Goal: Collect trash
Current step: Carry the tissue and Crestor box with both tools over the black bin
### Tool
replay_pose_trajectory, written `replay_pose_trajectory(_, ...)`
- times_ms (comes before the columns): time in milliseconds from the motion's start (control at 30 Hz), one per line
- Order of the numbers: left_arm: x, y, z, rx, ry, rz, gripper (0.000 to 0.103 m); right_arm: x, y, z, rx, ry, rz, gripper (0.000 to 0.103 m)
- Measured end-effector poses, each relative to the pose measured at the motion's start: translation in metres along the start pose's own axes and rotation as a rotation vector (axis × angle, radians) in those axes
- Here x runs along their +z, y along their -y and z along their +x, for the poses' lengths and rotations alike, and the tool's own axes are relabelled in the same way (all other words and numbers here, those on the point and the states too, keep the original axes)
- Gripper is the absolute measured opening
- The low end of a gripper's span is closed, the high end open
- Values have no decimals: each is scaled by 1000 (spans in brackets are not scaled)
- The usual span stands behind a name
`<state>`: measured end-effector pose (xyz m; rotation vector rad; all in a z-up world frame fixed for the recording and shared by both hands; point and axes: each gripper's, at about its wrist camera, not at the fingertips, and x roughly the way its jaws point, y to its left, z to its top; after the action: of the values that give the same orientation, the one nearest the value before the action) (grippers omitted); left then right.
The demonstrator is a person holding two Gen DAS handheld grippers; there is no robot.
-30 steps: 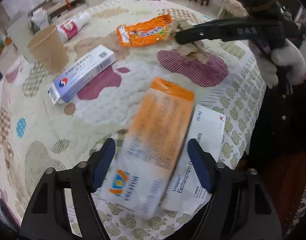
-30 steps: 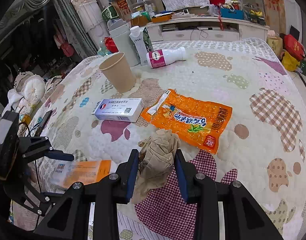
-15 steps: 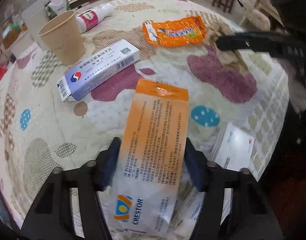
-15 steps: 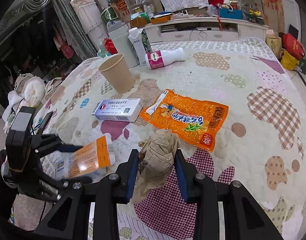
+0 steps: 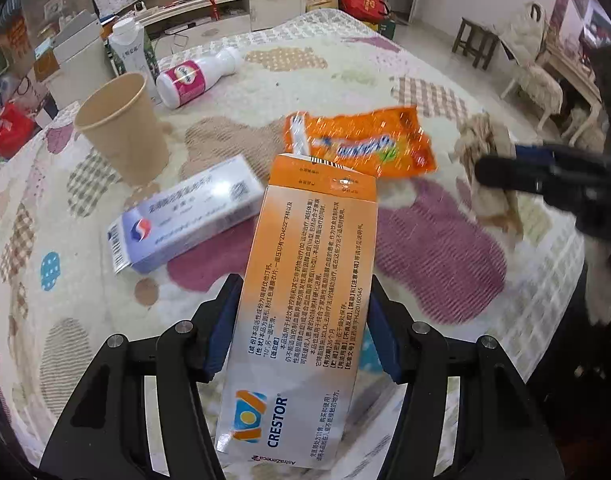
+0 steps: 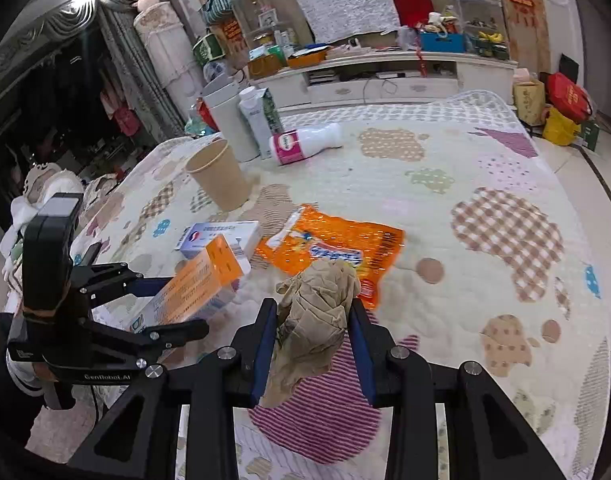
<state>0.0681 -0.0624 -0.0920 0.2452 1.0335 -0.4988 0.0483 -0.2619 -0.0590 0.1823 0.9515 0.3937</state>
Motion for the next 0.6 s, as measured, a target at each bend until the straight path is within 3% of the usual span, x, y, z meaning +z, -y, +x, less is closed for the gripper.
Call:
replay_pose_trajectory(367, 37, 49, -11, 0, 54, 18, 58, -10, 47, -32, -55, 50, 70, 34)
replay_pose_trajectory(600, 64, 92, -5, -60, 70, 40, 58, -20, 83, -58, -109, 78, 120, 34)
